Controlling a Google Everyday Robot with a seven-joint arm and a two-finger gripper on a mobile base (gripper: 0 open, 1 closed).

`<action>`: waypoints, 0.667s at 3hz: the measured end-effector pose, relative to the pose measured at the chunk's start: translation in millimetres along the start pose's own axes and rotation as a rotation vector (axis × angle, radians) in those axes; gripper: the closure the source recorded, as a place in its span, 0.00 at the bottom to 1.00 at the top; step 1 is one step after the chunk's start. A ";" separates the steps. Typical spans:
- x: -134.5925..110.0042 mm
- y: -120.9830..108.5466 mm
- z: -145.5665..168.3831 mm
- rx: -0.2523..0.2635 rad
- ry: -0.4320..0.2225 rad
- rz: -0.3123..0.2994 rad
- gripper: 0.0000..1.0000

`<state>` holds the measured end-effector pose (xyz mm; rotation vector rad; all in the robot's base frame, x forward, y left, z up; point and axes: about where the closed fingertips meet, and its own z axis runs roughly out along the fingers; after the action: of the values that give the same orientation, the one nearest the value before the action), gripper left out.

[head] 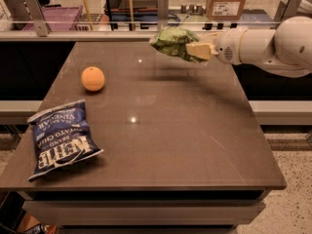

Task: Pick green jalapeno chip bag

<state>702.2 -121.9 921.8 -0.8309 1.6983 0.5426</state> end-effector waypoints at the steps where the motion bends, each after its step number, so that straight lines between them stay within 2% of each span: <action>1: -18.7 1.1 -12.2 -0.014 -0.027 -0.021 1.00; 2: -37.0 5.7 -22.7 -0.013 -0.036 -0.042 1.00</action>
Offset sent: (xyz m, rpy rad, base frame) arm -0.0241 -0.0096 0.0683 -0.0083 -0.0791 0.0216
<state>688.6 -125.3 963.3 -0.8593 1.6424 0.5374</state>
